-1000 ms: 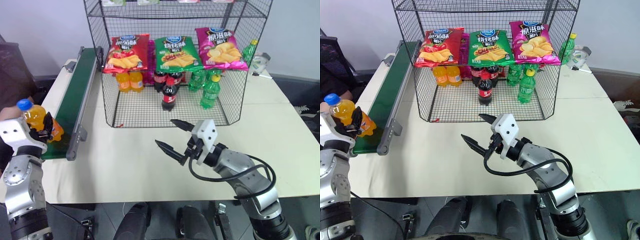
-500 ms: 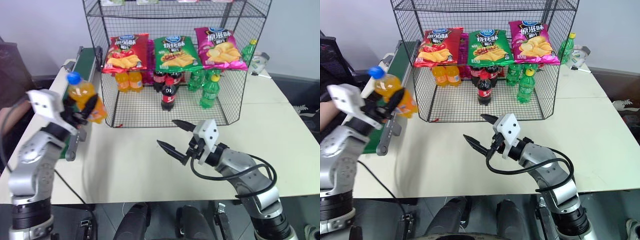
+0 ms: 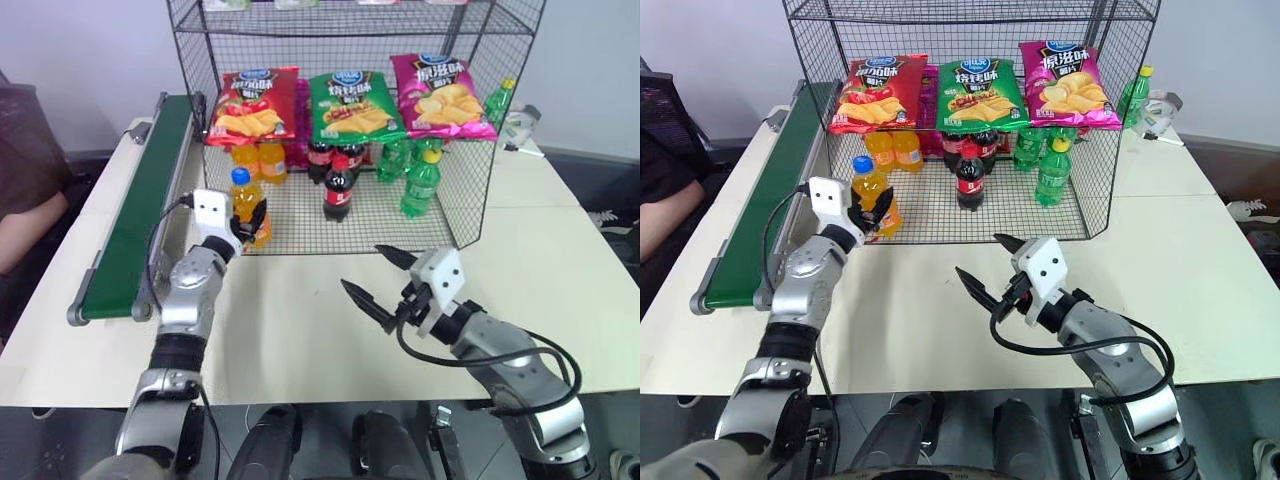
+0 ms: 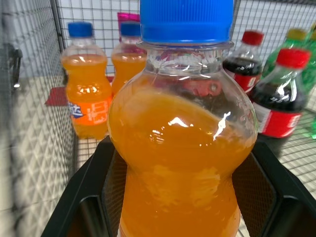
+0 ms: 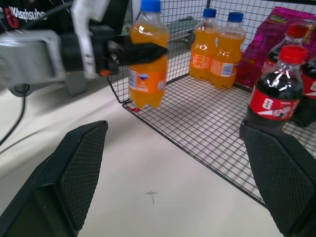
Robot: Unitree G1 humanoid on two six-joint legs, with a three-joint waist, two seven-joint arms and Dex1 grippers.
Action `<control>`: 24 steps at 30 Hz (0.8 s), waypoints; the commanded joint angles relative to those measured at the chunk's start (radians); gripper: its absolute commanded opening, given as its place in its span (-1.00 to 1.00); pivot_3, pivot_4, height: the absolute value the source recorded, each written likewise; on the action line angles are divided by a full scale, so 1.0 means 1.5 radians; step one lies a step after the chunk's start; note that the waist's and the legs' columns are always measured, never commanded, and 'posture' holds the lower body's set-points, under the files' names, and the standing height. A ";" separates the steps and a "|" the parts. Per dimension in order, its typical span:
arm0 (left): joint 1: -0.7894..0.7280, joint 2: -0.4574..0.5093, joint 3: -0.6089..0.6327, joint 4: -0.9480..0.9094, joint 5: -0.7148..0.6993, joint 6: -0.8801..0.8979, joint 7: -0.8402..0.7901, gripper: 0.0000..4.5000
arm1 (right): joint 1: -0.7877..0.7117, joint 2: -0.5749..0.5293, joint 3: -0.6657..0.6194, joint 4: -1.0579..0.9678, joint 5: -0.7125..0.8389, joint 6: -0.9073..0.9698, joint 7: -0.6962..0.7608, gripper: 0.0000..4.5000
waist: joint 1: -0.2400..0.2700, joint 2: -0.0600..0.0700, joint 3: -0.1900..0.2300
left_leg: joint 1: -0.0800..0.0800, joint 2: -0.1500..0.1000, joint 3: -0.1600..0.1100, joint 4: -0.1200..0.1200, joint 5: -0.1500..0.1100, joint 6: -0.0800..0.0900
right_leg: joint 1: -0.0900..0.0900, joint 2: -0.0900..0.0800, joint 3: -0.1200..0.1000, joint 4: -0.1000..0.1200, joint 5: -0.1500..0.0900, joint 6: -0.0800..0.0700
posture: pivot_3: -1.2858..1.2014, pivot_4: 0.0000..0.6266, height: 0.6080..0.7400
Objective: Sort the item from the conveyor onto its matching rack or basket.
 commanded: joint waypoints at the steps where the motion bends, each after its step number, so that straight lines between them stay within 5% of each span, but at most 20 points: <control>1: -0.068 -0.013 0.010 0.091 0.021 -0.105 0.003 0.09 | 0.000 -0.008 -0.020 -0.043 0.002 -0.005 -0.007 1.00 | -0.001 0.000 0.000 | 0.000 0.000 0.000 0.000 0.000 0.000 | 0.000 0.000 0.000 0.000 0.000 0.000 | 0.03 -0.52 1.00; 10: -0.172 -0.042 0.026 0.348 0.053 -0.263 0.063 0.09 | -0.023 -0.012 -0.017 -0.053 0.003 0.015 -0.018 1.00 | -0.001 0.000 0.000 | 0.000 0.000 0.000 0.000 0.000 0.000 | 0.000 0.001 0.000 0.001 0.000 0.000 | 0.03 -0.52 1.00; 19: -0.186 -0.047 0.047 0.402 0.038 -0.281 0.043 0.09 | -0.030 -0.011 -0.013 -0.049 0.004 0.017 -0.014 1.00 | -0.001 0.000 0.000 | 0.000 0.000 0.000 0.001 0.000 0.000 | 0.000 0.001 0.000 0.001 0.000 0.001 | 0.03 -0.52 1.00; 20: -0.181 -0.045 0.053 0.396 0.031 -0.279 0.035 0.54 | -0.029 -0.011 -0.013 -0.046 0.004 0.014 -0.012 1.00 | -0.001 0.000 0.000 | 0.000 0.000 0.000 0.001 0.000 0.000 | 0.000 0.001 0.000 0.002 0.000 0.001 | 0.03 -0.52 1.00; 22: -0.170 -0.042 0.058 0.382 0.028 -0.278 0.024 0.95 | -0.027 -0.011 -0.015 -0.041 0.005 0.009 -0.008 1.00 | -0.001 0.000 0.000 | 0.000 0.000 0.000 0.001 0.000 0.000 | 0.000 0.001 -0.001 0.002 0.000 0.001 | 0.03 -0.52 1.00; 24: -0.163 -0.043 0.059 0.371 0.029 -0.278 0.014 0.98 | -0.026 -0.011 -0.016 -0.039 0.005 0.007 -0.005 1.00 | -0.001 0.000 0.000 | 0.000 0.000 0.000 0.001 0.000 0.000 | 0.000 0.001 -0.001 0.002 0.000 0.001 | 0.03 -0.52 1.00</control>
